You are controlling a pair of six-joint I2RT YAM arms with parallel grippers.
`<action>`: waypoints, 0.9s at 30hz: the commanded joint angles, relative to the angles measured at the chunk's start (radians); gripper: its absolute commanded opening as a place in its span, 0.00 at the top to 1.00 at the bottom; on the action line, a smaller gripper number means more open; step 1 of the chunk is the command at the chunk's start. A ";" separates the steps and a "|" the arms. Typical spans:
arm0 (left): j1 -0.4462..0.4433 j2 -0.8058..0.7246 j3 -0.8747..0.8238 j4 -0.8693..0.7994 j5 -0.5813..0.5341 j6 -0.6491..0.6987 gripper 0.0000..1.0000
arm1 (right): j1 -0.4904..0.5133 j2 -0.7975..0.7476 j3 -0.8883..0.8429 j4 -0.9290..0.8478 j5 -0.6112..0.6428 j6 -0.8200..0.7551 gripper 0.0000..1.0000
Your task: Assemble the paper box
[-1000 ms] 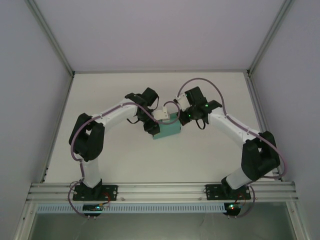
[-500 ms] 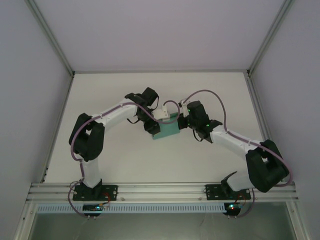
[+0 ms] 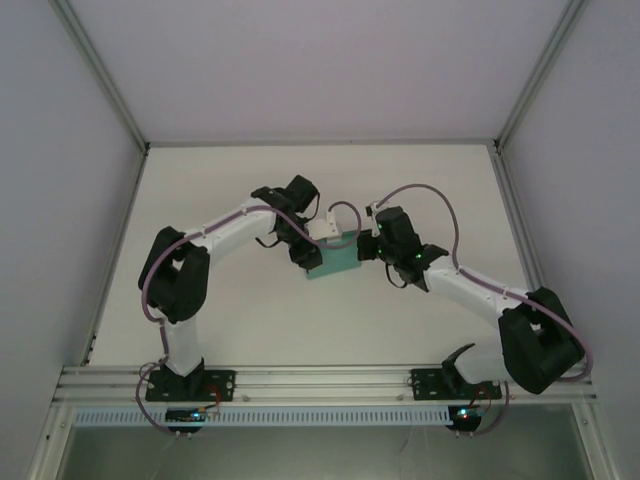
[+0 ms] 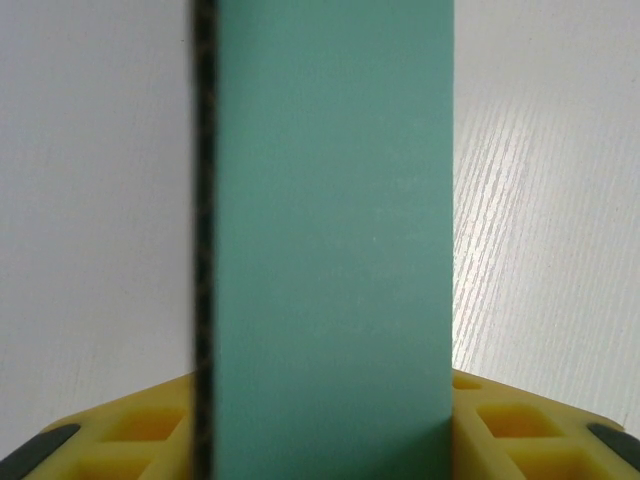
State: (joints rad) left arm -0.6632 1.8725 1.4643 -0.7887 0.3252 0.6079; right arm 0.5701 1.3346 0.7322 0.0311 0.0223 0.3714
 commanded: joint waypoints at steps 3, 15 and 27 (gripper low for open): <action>-0.001 0.004 -0.011 0.010 0.004 -0.027 0.51 | 0.012 0.030 -0.190 0.055 0.043 -0.015 1.00; -0.006 -0.126 -0.044 0.065 -0.018 -0.101 0.00 | 0.071 0.022 -0.078 -0.115 0.134 0.007 1.00; 0.015 -0.323 -0.216 0.169 -0.291 -0.438 0.23 | 0.113 0.078 0.039 -0.259 0.145 0.035 1.00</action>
State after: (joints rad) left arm -0.6582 1.5391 1.2606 -0.6308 0.1013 0.2653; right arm 0.6682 1.3708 0.7799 -0.0338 0.1890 0.3847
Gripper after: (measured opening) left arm 0.801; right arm 0.048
